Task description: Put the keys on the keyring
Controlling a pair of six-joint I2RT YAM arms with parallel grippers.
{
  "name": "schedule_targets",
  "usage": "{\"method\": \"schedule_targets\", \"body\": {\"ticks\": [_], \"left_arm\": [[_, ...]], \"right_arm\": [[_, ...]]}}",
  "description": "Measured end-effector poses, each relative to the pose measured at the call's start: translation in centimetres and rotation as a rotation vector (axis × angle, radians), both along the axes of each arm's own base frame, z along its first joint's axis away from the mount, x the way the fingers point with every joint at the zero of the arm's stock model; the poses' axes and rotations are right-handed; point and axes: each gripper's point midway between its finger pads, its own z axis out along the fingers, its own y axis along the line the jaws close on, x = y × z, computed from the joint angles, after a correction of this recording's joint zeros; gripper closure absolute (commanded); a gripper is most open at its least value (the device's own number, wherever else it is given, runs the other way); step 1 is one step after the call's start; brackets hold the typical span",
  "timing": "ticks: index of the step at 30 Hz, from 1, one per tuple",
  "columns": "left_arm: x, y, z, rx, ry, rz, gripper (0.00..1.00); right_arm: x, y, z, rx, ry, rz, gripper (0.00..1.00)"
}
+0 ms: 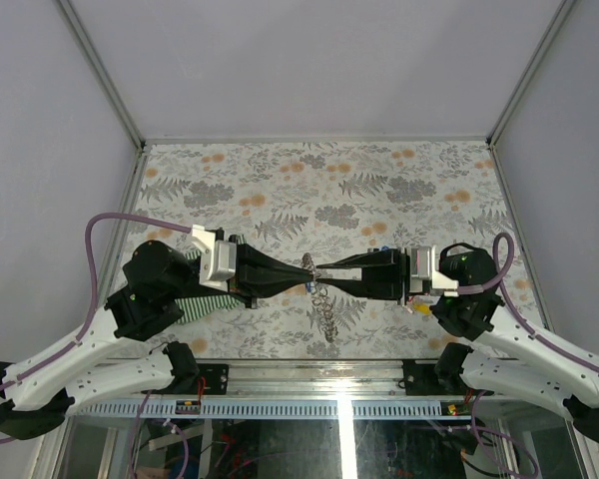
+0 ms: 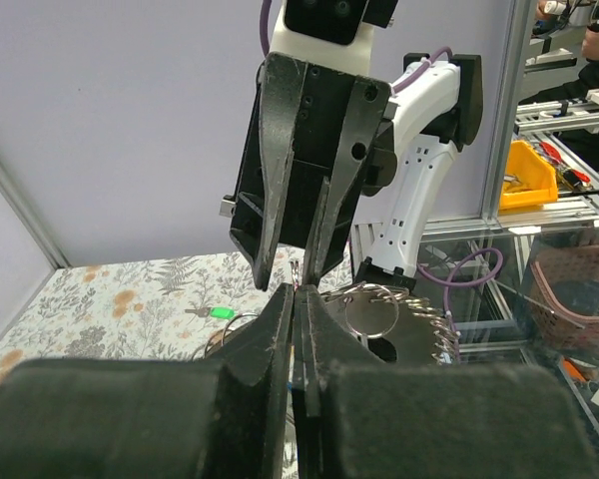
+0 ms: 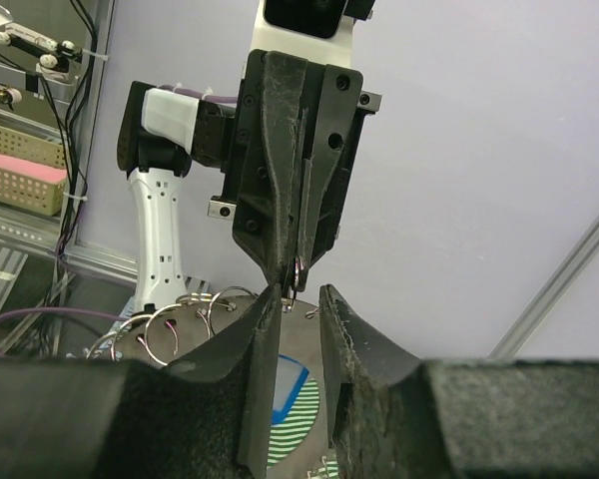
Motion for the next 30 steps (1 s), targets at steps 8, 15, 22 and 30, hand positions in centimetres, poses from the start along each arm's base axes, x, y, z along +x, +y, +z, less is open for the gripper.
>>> {"method": "schedule_targets", "body": {"ticks": [8, 15, 22, 30], "left_arm": [[0.0, 0.0, 0.0, -0.001, -0.001, -0.002, 1.00], [-0.1, 0.1, 0.1, -0.003, -0.003, -0.002, 0.77], [-0.1, 0.4, -0.1, 0.020, -0.015, 0.009, 0.63], [0.1, 1.1, -0.4, 0.089, -0.025, 0.038, 0.61]], "right_arm": [[0.1, 0.4, -0.3, -0.007, 0.012, 0.013, 0.97], [-0.1, 0.5, -0.4, -0.012, 0.007, 0.027, 1.00], [0.7, 0.6, -1.7, -0.107, -0.057, -0.036, 1.00], [0.9, -0.9, 0.5, -0.127, -0.238, -0.127, 1.00]]}}
